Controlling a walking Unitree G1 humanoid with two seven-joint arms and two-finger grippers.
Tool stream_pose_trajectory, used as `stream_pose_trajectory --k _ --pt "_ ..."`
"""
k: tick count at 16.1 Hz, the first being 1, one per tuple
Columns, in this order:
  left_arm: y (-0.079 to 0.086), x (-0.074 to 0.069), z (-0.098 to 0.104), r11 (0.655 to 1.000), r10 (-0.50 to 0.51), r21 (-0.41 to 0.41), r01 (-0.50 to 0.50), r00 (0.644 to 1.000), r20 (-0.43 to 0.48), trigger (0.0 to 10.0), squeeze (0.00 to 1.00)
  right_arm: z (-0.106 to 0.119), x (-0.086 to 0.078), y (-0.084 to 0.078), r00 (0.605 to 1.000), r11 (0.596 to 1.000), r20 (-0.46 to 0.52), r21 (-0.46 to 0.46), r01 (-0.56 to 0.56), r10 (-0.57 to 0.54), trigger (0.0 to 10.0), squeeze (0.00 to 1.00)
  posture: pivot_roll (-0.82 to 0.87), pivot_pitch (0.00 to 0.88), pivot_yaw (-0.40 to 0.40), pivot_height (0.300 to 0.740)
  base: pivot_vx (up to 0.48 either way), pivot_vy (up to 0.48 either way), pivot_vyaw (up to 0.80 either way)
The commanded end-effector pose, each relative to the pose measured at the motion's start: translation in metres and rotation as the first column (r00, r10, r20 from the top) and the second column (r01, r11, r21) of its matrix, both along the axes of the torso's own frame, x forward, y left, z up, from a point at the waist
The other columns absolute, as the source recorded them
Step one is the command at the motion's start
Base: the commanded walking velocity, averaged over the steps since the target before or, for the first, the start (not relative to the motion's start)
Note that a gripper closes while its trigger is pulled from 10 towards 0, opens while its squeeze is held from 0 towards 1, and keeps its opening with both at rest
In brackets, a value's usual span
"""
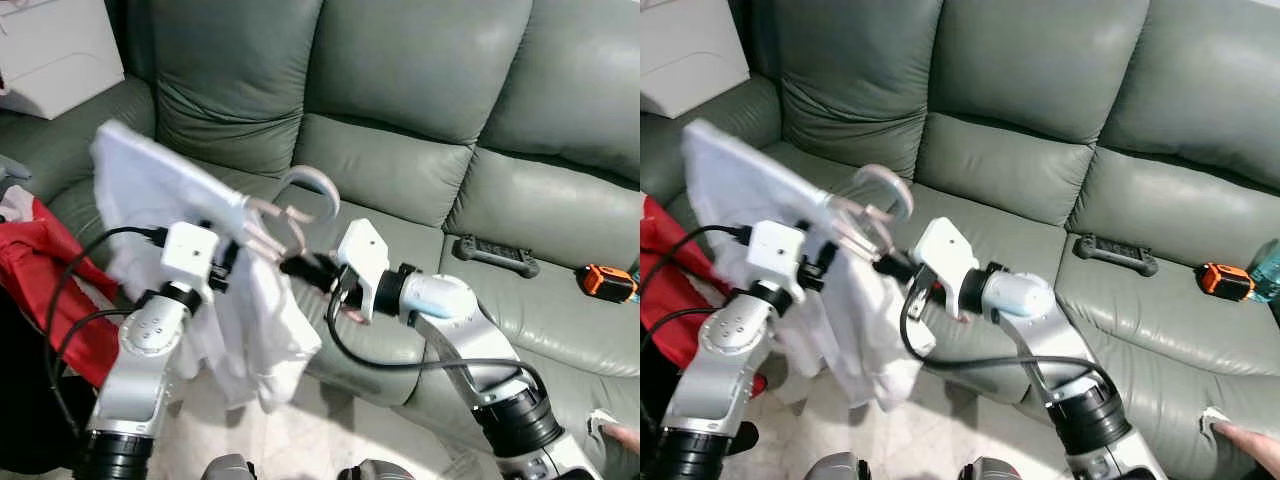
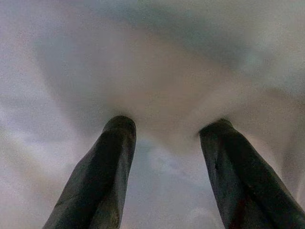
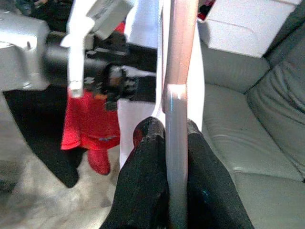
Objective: Hang hanger
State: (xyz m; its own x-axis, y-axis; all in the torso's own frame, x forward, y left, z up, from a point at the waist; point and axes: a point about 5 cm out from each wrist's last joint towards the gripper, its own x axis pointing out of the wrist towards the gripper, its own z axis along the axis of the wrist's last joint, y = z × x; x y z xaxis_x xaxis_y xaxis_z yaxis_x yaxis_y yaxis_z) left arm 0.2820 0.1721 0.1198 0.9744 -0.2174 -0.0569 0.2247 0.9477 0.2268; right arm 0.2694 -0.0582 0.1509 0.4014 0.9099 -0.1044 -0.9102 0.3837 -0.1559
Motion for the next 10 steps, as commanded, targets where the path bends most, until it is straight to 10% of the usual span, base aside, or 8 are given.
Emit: stream_pose_trajectory --k 1,10 --pt "0.006 0.004 0.002 0.999 0.035 0.034 -0.035 0.999 0.005 0.0 0.00 0.018 -0.006 0.006 0.997 0.997 0.061 0.054 -0.059 0.056 10.0 0.00 -0.04 0.000 -0.047 0.740 0.000 0.000 0.00" --pt "0.019 0.009 0.004 0.987 0.118 0.107 -0.123 0.992 0.053 0.0 0.00 0.019 -0.005 0.001 0.997 0.998 0.060 0.041 -0.049 0.047 10.0 0.00 -0.04 0.000 -0.052 0.740 0.000 0.000 0.00"
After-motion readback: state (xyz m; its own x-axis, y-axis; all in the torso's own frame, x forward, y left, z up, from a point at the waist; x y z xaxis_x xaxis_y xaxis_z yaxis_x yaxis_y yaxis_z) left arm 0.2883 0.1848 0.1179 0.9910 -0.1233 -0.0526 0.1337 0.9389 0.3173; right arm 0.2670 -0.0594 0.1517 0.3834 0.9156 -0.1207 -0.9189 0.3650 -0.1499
